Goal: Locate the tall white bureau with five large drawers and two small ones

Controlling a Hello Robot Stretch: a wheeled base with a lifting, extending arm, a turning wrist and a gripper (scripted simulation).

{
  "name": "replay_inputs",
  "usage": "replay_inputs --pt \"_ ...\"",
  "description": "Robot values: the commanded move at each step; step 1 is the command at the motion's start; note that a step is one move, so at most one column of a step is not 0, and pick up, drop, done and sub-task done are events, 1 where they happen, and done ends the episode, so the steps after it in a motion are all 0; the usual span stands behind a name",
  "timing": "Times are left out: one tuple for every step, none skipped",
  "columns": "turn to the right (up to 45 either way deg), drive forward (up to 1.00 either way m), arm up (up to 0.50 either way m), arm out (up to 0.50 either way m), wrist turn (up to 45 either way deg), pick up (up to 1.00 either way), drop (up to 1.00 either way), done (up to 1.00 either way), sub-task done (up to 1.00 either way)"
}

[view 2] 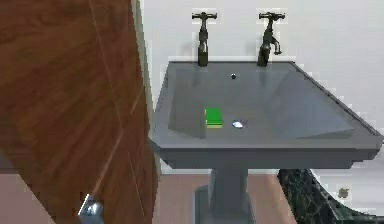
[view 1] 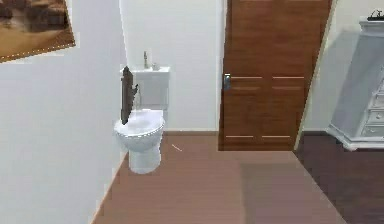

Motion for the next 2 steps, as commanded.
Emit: replay_inputs --pt "-36.0 0.0 0.0 0.0 0.0 0.0 0.0 0.0 0.0" --pt "0.0 0.55 0.0 0.0 0.0 0.0 0.0 0.0 0.0"
